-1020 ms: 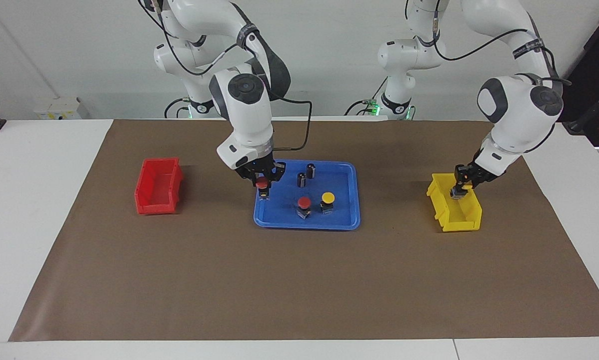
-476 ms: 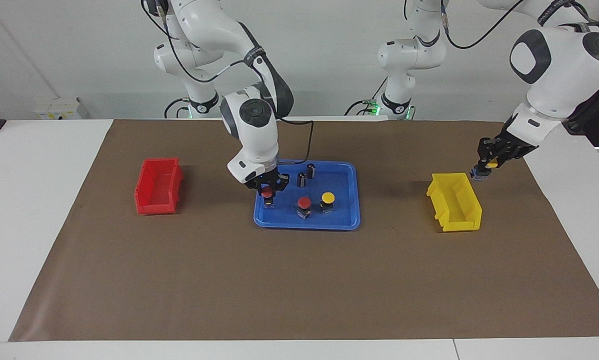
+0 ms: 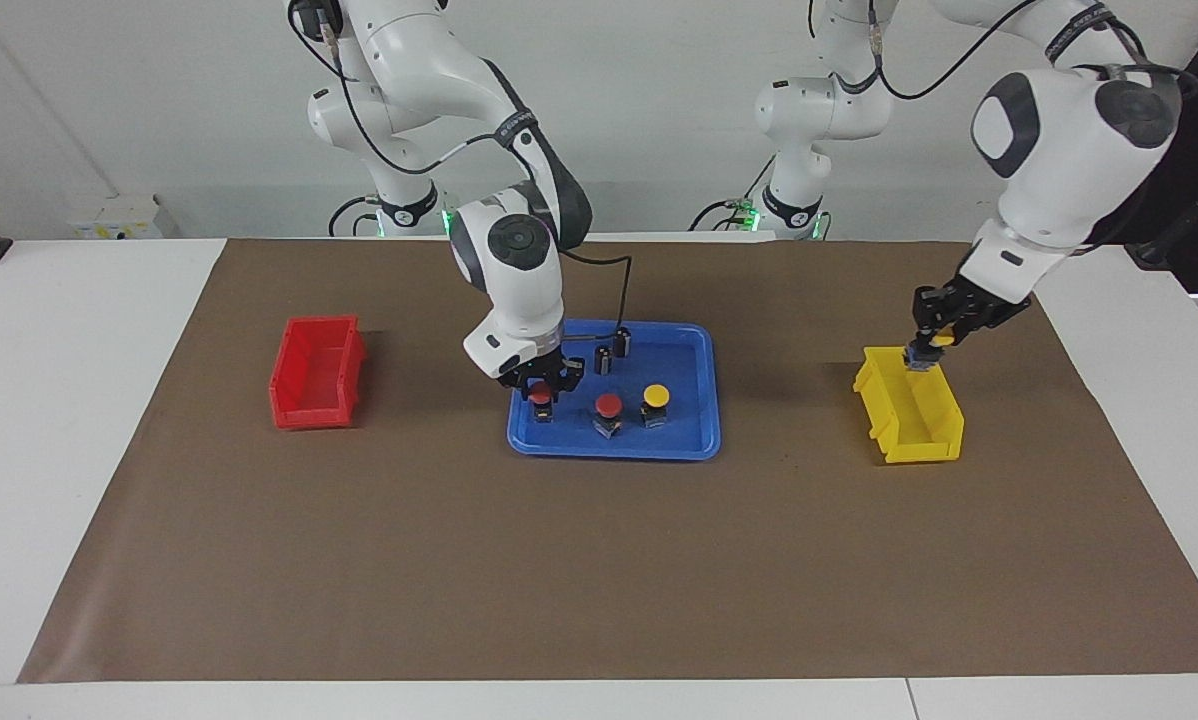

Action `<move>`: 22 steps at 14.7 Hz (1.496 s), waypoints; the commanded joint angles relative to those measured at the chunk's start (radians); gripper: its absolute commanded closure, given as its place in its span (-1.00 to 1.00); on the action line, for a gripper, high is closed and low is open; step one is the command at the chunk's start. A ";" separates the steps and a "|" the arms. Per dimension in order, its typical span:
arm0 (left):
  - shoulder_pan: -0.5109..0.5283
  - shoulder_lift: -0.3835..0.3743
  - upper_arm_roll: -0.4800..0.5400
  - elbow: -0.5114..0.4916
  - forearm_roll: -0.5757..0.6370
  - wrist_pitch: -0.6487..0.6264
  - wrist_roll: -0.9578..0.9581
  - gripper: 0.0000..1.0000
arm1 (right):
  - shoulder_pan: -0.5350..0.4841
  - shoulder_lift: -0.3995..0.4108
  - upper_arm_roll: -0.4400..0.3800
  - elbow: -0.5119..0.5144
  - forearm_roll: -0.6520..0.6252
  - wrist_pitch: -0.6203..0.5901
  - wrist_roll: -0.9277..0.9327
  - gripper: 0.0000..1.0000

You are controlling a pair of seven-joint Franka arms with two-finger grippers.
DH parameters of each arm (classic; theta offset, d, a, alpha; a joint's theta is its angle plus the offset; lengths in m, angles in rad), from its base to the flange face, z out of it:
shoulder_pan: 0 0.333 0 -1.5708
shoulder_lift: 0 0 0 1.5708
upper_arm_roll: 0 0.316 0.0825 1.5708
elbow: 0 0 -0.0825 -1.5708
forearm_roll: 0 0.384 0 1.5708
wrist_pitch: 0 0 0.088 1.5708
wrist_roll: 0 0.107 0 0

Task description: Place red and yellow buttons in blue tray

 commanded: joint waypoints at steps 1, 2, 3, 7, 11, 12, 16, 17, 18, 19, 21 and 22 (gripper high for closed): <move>-0.139 -0.008 0.006 -0.049 0.012 0.058 -0.171 0.97 | -0.050 -0.009 -0.004 0.132 -0.010 -0.108 0.010 -1.00; -0.182 0.004 0.004 -0.061 0.007 0.082 -0.224 0.97 | -0.105 -0.033 -0.002 0.191 -0.010 -0.165 0.003 -1.00; -0.212 0.010 0.004 -0.084 -0.013 0.123 -0.267 0.97 | -0.146 -0.050 -0.002 0.237 -0.008 -0.208 0.001 -1.00; -0.298 0.046 0.003 -0.170 -0.031 0.272 -0.358 0.97 | -0.260 -0.076 -0.002 0.412 -0.002 -0.445 -0.152 -1.00; -0.364 0.108 0.003 -0.164 -0.065 0.361 -0.418 0.97 | -0.390 -0.165 -0.004 0.415 0.004 -0.584 -0.343 -1.00; -0.369 0.124 0.004 -0.158 -0.065 0.366 -0.423 0.97 | -0.421 -0.185 -0.004 0.415 0.002 -0.617 -0.376 -1.00; -0.383 0.175 0.003 -0.159 -0.065 0.430 -0.423 0.97 | -0.547 -0.244 -0.007 0.397 -0.004 -0.734 -0.525 -1.00; -0.384 0.181 0.004 -0.161 -0.065 0.435 -0.424 0.97 | -0.561 -0.245 -0.013 0.388 -0.005 -0.748 -0.542 -1.00; -0.384 0.187 0.003 -0.161 -0.065 0.443 -0.424 0.97 | -0.567 -0.251 -0.030 0.383 -0.011 -0.757 -0.568 -1.00; -0.391 0.194 0.004 -0.161 -0.065 0.452 -0.424 0.93 | -0.570 -0.258 -0.036 0.371 -0.013 -0.750 -0.603 -1.00; -0.391 0.199 0.004 -0.161 -0.065 0.457 -0.424 0.36 | -0.564 -0.278 -0.062 0.320 -0.013 -0.709 -0.628 -1.00; -0.391 0.199 0.004 -0.159 -0.065 0.449 -0.424 -0.26 | -0.564 -0.281 -0.064 0.308 -0.013 -0.688 -0.632 -1.00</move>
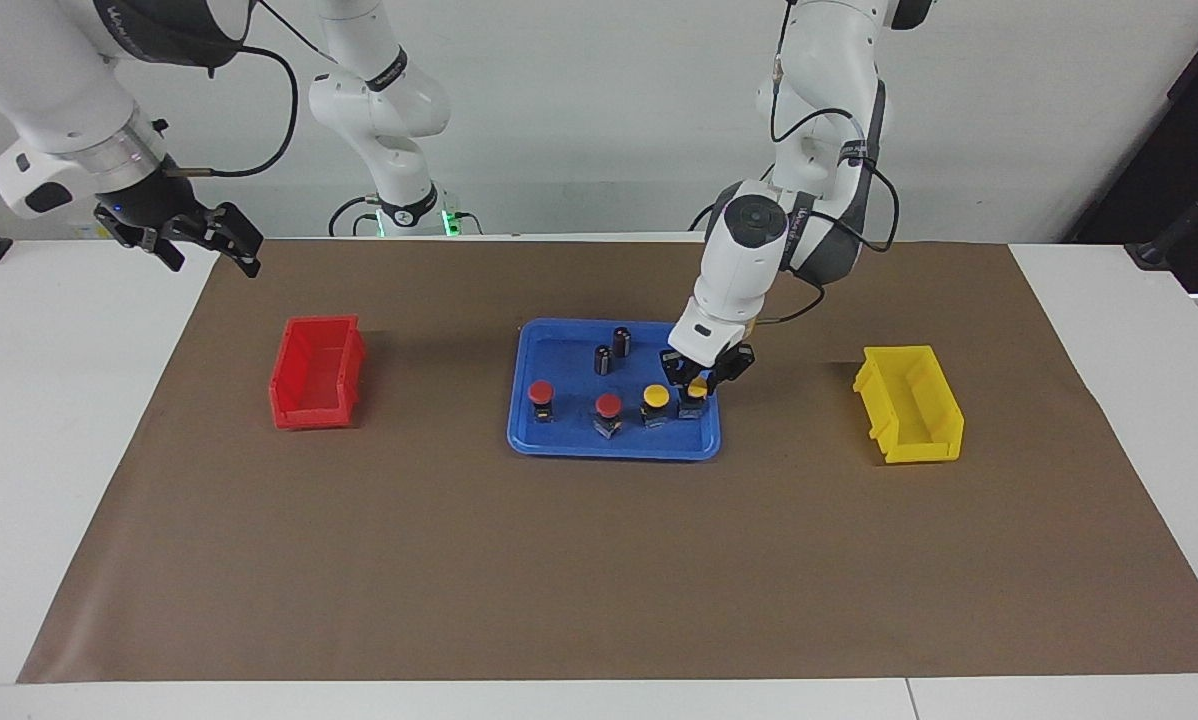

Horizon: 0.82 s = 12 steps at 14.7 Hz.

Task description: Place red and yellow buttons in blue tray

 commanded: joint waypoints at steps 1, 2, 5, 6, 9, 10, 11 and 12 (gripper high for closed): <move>-0.022 0.001 0.018 0.001 -0.018 0.002 -0.008 -0.53 | 0.000 -0.047 -0.005 -0.083 -0.008 0.053 -0.030 -1.00; -0.022 0.001 0.018 0.004 -0.018 -0.002 -0.008 -0.54 | 0.000 -0.050 -0.006 -0.089 -0.008 0.048 -0.028 -1.00; -0.020 -0.011 0.018 0.038 -0.018 -0.079 -0.008 -0.54 | -0.003 -0.050 -0.005 -0.090 -0.007 0.051 -0.024 -1.00; -0.016 -0.019 0.020 0.059 -0.018 -0.126 -0.007 -0.54 | 0.003 -0.050 -0.005 -0.086 -0.005 0.050 -0.019 -1.00; 0.015 -0.090 0.029 0.093 -0.009 -0.255 0.010 -0.66 | 0.007 -0.049 -0.002 -0.081 -0.004 0.053 -0.017 -1.00; 0.033 -0.104 0.029 0.112 -0.006 -0.315 0.024 -1.00 | 0.007 -0.049 0.000 -0.081 -0.005 0.053 -0.019 -1.00; 0.056 -0.114 0.030 0.141 -0.006 -0.381 0.065 -1.00 | 0.007 -0.047 0.001 -0.078 -0.007 0.055 -0.019 -1.00; 0.099 -0.127 0.029 0.167 -0.006 -0.438 0.138 -1.00 | 0.007 -0.046 0.001 -0.077 -0.007 0.055 -0.019 -1.00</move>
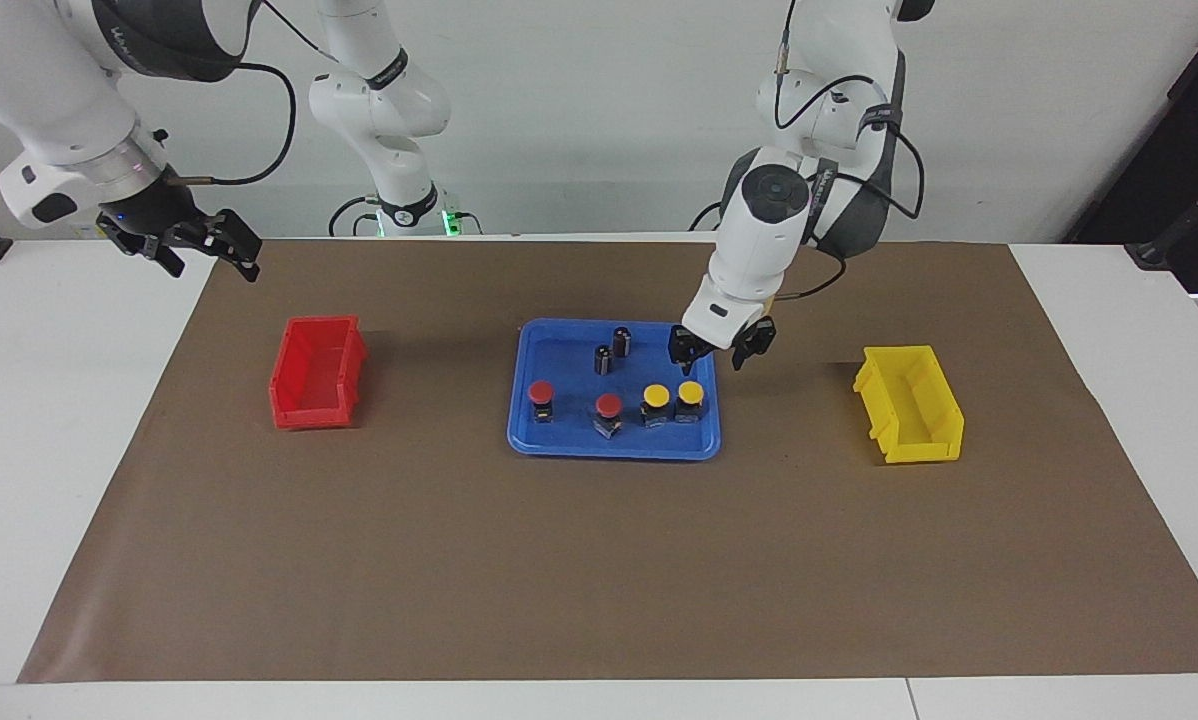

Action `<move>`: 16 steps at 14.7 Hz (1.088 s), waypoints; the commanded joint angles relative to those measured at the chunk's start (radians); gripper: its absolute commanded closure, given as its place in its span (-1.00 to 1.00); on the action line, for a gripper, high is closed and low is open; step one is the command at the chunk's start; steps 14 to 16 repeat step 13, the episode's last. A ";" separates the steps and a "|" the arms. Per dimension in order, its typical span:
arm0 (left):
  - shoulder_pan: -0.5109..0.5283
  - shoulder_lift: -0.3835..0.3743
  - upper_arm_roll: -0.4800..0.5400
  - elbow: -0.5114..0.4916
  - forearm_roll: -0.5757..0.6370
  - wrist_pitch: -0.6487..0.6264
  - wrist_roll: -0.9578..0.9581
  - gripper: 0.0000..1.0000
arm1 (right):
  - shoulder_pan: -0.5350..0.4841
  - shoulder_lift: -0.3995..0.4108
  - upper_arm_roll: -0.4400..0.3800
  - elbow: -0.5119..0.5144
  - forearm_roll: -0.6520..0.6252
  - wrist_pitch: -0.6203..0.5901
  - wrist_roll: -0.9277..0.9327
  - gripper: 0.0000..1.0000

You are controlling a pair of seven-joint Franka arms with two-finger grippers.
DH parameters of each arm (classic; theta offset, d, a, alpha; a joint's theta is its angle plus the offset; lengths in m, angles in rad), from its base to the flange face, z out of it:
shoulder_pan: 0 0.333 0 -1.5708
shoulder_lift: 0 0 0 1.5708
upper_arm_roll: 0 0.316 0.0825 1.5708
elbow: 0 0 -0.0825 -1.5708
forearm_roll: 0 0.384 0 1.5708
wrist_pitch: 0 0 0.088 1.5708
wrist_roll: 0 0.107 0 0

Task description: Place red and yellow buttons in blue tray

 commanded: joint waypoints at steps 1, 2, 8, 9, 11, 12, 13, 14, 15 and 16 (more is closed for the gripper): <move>0.120 -0.064 0.001 0.055 -0.006 -0.168 0.194 -1.00 | 0.002 -0.022 0.001 -0.030 -0.007 0.024 -0.011 -1.00; 0.160 -0.095 0.001 0.060 -0.006 -0.209 0.269 -1.00 | 0.002 -0.022 0.001 -0.030 -0.008 0.022 -0.012 -1.00; 0.396 -0.219 0.001 0.086 0.034 -0.304 0.580 -1.00 | 0.039 -0.036 0.012 -0.030 -0.039 0.019 -0.011 -1.00; 0.430 -0.218 0.001 0.101 0.034 -0.310 0.589 -1.00 | 0.036 -0.036 0.010 -0.030 -0.036 0.022 -0.011 -1.00; 0.471 -0.215 0.003 0.121 0.034 -0.310 0.615 -1.00 | 0.036 -0.034 0.010 -0.030 -0.031 0.029 -0.012 -1.00; 0.493 -0.213 0.003 0.127 0.033 -0.309 0.649 -1.00 | 0.037 -0.034 0.010 -0.030 -0.031 0.036 -0.011 -1.00; 0.505 -0.212 0.003 0.127 0.033 -0.306 0.663 -1.00 | 0.031 -0.033 0.010 -0.030 -0.023 0.038 -0.009 -1.00; 0.505 -0.212 0.003 0.127 0.033 -0.306 0.663 -1.00 | 0.031 -0.033 0.010 -0.030 -0.023 0.038 -0.009 -1.00; 0.505 -0.212 0.003 0.127 0.033 -0.306 0.663 -1.00 | 0.031 -0.033 0.010 -0.030 -0.023 0.038 -0.009 -1.00; 0.505 -0.212 0.003 0.127 0.033 -0.306 0.663 -1.00 | 0.031 -0.033 0.010 -0.030 -0.023 0.038 -0.009 -1.00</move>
